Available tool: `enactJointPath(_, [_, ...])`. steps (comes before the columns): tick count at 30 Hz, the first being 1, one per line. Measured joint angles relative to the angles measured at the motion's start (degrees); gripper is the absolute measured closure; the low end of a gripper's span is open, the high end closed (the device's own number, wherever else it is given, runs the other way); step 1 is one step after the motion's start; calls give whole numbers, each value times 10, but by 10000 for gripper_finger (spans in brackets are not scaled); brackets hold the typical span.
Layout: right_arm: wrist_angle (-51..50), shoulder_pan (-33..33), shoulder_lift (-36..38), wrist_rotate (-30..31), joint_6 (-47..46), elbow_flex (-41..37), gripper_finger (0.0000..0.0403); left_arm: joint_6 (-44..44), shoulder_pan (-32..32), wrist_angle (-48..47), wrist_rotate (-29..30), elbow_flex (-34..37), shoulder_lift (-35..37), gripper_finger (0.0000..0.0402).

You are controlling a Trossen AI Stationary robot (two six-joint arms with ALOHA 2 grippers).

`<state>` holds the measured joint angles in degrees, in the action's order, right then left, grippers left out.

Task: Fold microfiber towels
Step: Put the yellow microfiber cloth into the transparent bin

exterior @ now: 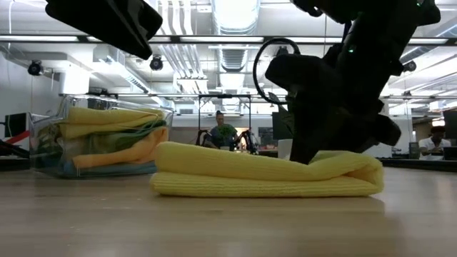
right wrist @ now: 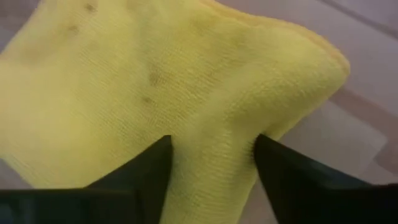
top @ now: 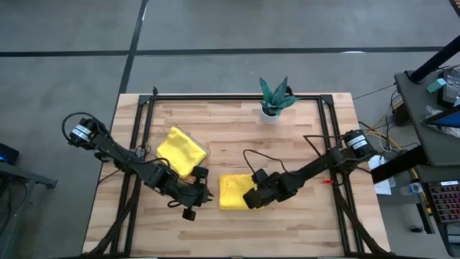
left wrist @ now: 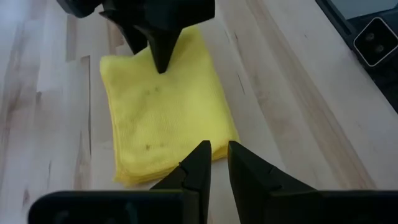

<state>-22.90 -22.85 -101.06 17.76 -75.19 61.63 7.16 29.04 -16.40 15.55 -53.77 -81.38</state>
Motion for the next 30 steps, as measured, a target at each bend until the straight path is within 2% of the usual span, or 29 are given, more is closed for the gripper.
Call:
enactJointPath(8, [11,0,8,30,87,0,339,-1,0,25,4,5,0,362])
enactJointPath(11, [10,0,11,36,142,0,383,0,-2,55,4,7,0,362])
enactJointPath(14, [11,-1,16,51,210,0,388,-5,-6,81,4,8,0,356])
enactJointPath(18, [11,-12,18,84,314,0,389,-4,-22,91,4,9,0,326])
enactJointPath(23, [12,-38,19,146,420,0,390,-1,-56,173,4,47,-4,258])
enactJointPath(30, [11,-73,19,235,509,0,390,-4,-94,282,4,114,-11,165])
